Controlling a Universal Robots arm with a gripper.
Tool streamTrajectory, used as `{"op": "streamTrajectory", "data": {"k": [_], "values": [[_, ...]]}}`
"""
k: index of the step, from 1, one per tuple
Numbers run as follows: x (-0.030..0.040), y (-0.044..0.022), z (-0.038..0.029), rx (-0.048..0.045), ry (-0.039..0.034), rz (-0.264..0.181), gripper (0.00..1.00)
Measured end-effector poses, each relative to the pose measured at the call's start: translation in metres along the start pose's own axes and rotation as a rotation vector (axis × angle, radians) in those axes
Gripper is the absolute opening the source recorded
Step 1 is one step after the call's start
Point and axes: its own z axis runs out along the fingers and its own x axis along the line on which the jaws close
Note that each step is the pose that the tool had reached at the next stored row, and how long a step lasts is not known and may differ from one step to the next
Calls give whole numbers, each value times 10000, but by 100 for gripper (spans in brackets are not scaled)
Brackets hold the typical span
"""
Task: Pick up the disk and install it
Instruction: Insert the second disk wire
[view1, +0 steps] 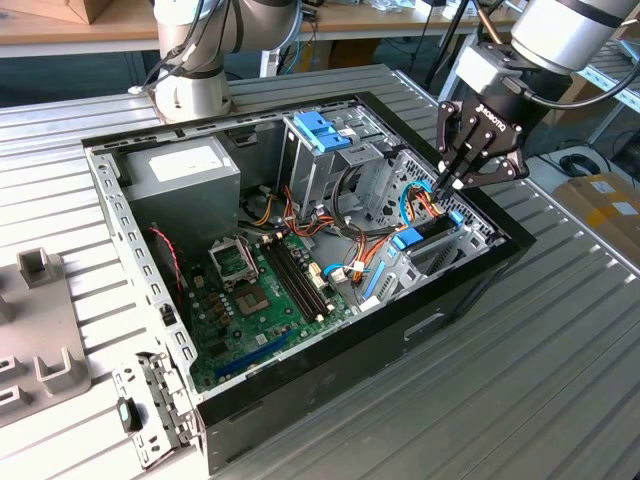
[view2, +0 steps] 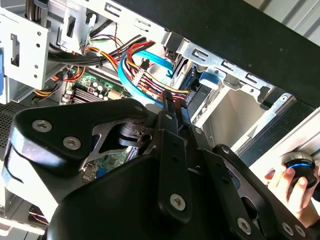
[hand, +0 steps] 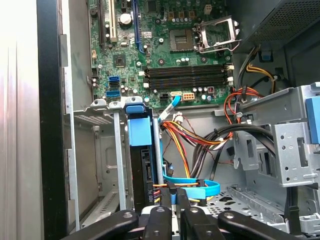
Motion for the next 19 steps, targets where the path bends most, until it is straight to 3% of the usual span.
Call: {"op": "streamTrajectory", "data": {"k": [4, 19], "values": [[8, -1, 0, 0, 0, 0, 16], [191, 79, 21, 0, 0, 0, 16]]}}
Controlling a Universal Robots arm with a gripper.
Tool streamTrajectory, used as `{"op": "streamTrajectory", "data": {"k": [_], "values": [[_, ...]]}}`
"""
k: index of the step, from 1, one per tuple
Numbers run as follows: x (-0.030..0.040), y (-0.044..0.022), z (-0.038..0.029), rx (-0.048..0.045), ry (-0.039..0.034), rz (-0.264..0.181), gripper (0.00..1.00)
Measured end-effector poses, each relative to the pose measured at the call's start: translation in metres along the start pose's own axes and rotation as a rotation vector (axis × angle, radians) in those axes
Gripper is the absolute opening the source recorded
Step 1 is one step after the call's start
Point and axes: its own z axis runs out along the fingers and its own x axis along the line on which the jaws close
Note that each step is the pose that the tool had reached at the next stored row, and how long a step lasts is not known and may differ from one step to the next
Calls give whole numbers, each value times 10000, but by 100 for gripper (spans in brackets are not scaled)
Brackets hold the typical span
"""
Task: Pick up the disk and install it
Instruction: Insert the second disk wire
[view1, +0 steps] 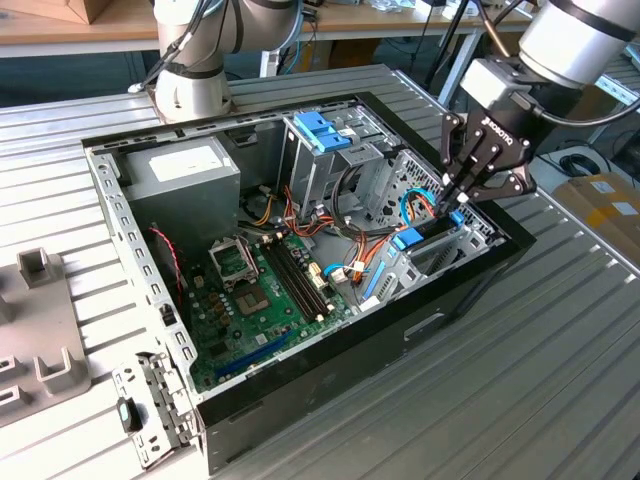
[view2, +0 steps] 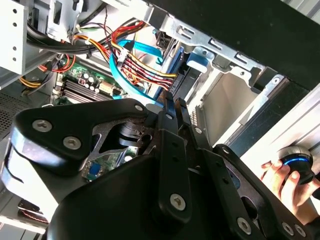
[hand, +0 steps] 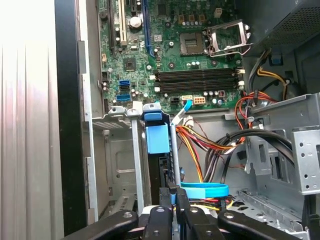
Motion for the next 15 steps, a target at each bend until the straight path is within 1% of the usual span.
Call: {"op": "streamTrajectory", "data": {"k": [6, 9, 15], "values": [[11, 26, 19, 0, 2, 0, 16], [13, 34, 50, 0, 1, 1, 16], [14, 42, 79, 0, 1, -1, 16]]}}
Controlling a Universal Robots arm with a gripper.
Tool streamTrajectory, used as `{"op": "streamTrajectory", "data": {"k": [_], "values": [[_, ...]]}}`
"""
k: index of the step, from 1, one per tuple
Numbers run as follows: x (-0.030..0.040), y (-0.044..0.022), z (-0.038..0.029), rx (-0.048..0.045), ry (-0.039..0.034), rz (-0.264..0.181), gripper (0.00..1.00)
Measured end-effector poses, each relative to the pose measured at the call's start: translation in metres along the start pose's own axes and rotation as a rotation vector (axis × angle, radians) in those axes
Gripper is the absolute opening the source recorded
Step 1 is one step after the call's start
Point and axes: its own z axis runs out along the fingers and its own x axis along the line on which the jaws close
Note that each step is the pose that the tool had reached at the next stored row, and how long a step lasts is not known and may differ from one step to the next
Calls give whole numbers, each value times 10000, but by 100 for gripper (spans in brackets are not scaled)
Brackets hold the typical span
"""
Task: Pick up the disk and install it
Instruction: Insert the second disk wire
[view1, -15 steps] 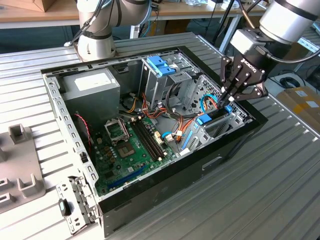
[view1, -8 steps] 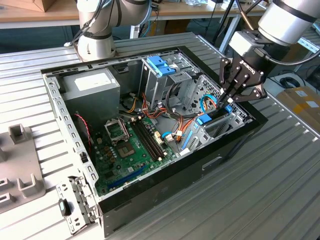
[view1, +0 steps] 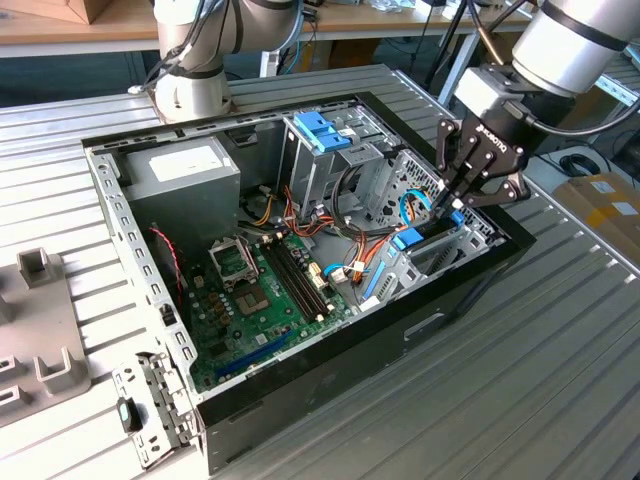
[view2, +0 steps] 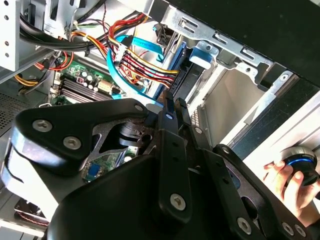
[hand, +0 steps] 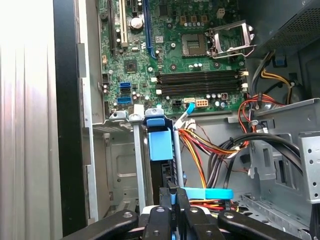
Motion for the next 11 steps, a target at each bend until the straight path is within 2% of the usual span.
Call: {"op": "streamTrajectory", "data": {"k": [11], "values": [[-2, 11, 43, 0, -1, 0, 16]]}}
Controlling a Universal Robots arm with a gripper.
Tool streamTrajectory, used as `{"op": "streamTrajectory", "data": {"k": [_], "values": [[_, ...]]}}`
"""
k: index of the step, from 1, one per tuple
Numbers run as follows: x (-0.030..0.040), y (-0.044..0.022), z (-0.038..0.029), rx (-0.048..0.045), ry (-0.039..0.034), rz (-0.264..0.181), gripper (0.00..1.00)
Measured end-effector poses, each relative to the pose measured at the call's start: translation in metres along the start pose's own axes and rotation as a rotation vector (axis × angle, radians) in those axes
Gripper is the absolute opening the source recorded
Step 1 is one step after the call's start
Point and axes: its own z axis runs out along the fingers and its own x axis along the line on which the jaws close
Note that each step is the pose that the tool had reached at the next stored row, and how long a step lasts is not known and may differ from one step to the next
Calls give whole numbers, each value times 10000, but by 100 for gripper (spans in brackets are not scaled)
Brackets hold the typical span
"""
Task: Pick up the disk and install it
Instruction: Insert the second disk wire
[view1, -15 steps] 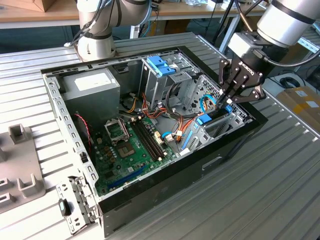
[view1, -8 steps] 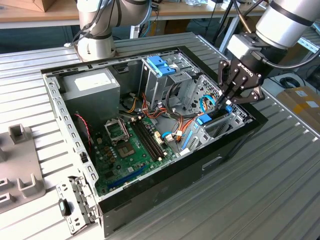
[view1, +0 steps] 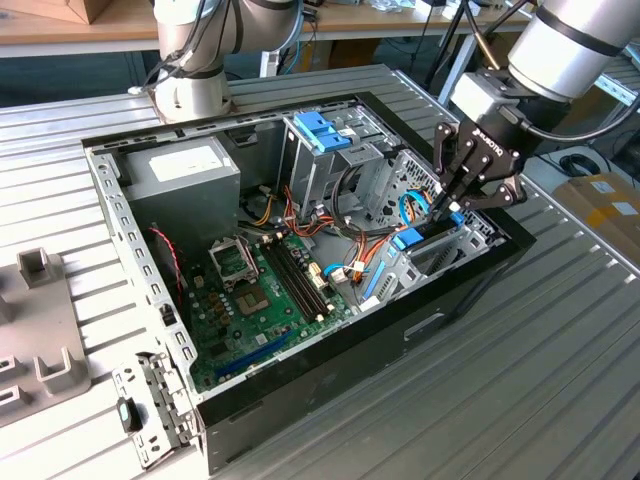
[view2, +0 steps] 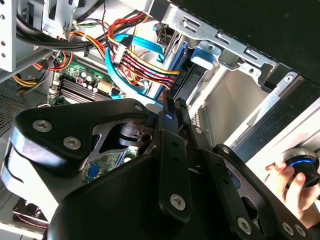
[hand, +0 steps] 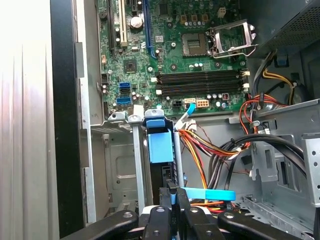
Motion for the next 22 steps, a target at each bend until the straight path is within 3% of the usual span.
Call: {"op": "streamTrajectory", "data": {"k": [7, 8, 10, 12, 22], "values": [[-2, 3, 3, 1, 3, 1, 16], [-2, 3, 4, 27, -1, 1, 16], [-2, 2, 5, 209, -12, -4, 16], [-2, 2, 6, 268, -17, -6, 16], [-2, 14, 20, 280, -16, -7, 16]]}}
